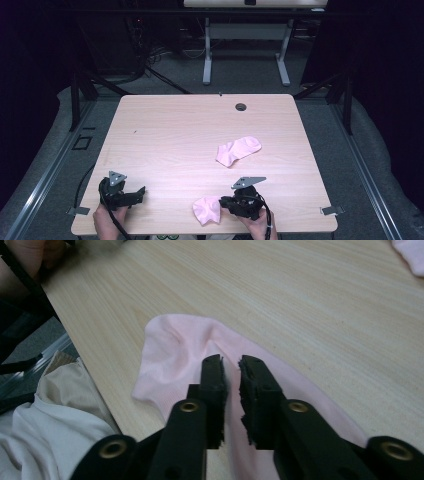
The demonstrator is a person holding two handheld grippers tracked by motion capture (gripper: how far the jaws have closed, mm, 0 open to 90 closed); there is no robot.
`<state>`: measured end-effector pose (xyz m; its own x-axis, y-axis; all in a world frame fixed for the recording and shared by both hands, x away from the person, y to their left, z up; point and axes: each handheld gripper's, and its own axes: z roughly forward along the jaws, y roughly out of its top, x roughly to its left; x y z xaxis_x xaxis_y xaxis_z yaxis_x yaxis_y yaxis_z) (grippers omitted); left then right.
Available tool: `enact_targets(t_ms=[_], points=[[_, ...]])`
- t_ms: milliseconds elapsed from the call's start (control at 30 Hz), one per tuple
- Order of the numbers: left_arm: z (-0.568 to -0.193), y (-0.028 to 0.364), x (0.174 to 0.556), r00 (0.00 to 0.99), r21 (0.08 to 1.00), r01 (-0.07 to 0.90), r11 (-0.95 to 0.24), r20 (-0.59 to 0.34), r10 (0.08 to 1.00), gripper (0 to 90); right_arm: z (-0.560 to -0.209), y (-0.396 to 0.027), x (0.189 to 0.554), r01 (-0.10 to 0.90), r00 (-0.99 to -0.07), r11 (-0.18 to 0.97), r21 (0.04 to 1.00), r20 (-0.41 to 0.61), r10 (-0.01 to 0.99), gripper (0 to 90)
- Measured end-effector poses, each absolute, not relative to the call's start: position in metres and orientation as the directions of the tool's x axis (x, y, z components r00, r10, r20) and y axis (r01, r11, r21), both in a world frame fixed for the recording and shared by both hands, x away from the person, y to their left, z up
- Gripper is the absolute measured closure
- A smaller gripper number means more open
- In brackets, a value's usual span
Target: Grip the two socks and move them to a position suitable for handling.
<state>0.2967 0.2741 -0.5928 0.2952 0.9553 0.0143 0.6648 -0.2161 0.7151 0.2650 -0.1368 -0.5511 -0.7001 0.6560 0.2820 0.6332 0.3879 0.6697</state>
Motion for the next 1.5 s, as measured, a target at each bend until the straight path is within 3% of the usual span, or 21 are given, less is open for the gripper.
enact_targets(t_ms=[100, 133, 167, 233, 433, 700, 967, 1167, 1400, 1500], points=[[-0.593, 0.274, 0.297, 0.295, 0.715, 0.665, -0.216, 0.014, 0.955, 1.1, -0.545, -0.145, 0.264, 0.630, -0.694, 0.358, 0.689, 0.294, 0.657, 57.9], [-0.593, 0.274, 0.297, 0.295, 0.715, 0.665, -0.216, 0.015, 0.955, 1.1, -0.536, -0.153, 0.265, 0.612, -0.698, 0.340, 0.714, 0.286, 0.657, 45.1], [-0.593, 0.274, 0.297, 0.295, 0.715, 0.664, -0.216, 0.015, 0.955, 1.1, -0.536, -0.153, 0.265, 0.612, -0.698, 0.340, 0.714, 0.286, 0.657, 45.1], [-0.593, 0.274, 0.297, 0.295, 0.715, 0.665, -0.216, 0.014, 0.955, 1.1, -0.526, -0.163, 0.268, 0.593, -0.700, 0.326, 0.736, 0.273, 0.660, 36.7], [-0.593, 0.274, 0.297, 0.295, 0.716, 0.664, -0.216, 0.015, 0.955, 1.1, -0.499, -0.181, 0.296, 0.573, -0.658, 0.352, 0.740, 0.160, 0.736, 0.8], [-0.593, 0.274, 0.297, 0.295, 0.715, 0.664, -0.216, 0.014, 0.955, 1.1, -0.501, -0.186, 0.344, 0.598, -0.609, 0.354, 0.719, 0.121, 0.784, 0.3], [-0.593, 0.274, 0.297, 0.295, 0.715, 0.665, -0.216, 0.014, 0.955, 1.1, -0.529, -0.184, 0.420, 0.648, -0.576, 0.350, 0.677, 0.135, 0.806, 15.7], [-0.593, 0.274, 0.297, 0.296, 0.715, 0.665, -0.216, 0.012, 0.955, 1.4, -0.552, -0.183, 0.452, 0.711, -0.528, 0.337, 0.618, 0.152, 0.835, 23.1], [-0.593, 0.274, 0.297, 0.296, 0.716, 0.665, -0.215, 0.012, 0.955, 1.4, -0.566, -0.181, 0.459, 0.734, -0.514, 0.348, 0.584, 0.142, 0.846, 29.5], [-0.593, 0.274, 0.297, 0.296, 0.716, 0.665, -0.214, 0.011, 0.955, 1.4, -0.565, -0.179, 0.458, 0.725, -0.512, 0.359, 0.588, 0.110, 0.852, 42.8]])
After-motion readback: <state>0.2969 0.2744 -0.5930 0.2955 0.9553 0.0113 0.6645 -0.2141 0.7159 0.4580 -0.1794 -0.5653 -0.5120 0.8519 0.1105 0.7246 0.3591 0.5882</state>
